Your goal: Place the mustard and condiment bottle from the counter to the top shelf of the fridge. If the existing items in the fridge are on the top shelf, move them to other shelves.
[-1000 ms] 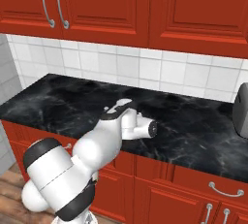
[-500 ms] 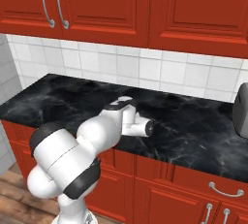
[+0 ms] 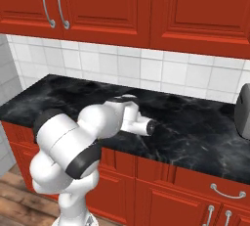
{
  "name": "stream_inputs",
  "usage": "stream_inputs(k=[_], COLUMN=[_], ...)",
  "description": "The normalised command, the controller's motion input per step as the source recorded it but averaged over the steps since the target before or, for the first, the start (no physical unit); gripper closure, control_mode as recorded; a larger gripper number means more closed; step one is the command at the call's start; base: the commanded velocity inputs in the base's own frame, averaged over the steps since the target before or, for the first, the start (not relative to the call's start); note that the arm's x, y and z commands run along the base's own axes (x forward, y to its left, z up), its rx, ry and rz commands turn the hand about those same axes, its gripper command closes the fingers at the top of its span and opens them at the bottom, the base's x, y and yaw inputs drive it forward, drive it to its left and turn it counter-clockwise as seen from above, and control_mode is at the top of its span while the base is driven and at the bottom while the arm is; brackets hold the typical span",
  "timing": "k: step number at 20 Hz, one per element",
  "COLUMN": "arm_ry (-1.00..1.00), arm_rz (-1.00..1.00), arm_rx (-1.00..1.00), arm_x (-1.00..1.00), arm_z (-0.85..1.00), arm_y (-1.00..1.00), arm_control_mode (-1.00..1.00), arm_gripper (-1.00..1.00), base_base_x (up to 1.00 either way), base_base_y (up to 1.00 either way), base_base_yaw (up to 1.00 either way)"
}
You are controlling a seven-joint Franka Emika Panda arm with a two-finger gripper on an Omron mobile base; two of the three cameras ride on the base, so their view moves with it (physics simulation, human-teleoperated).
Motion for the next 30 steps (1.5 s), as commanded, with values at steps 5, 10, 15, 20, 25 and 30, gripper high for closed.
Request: stream_inputs(k=[5, 10, 15, 20, 25, 30], arm_ry=[0.0, 0.0, 0.0, 0.0, 0.0, 0.0], arm_rz=[0.02, 0.01, 0.0, 0.0, 0.0, 0.0], arm_rx=[0.0, 0.0, 0.0, 0.0, 0.0, 0.0], arm_x=[0.0, 0.0, 0.17, 0.04, 0.0, 0.02], arm_z=[-0.11, -0.01, 0.0, -0.02, -0.02, 0.0], arm_y=[0.0, 0.02, 0.03, 0.13, 0.13, 0.12], arm_control_mode=[-1.0, -1.0, -1.0, -1.0, -1.0, -1.0], arm_gripper=[-1.0, -1.0, -1.0, -1.0, -1.0, -1.0], base_base_x=[0.0, 0.0, 0.0, 0.0, 0.0, 0.0], base_base_y=[0.0, 0.0, 0.0, 0.0, 0.0, 0.0], base_base_yaw=[0.0, 0.0, 0.0, 0.0, 0.0, 0.0])
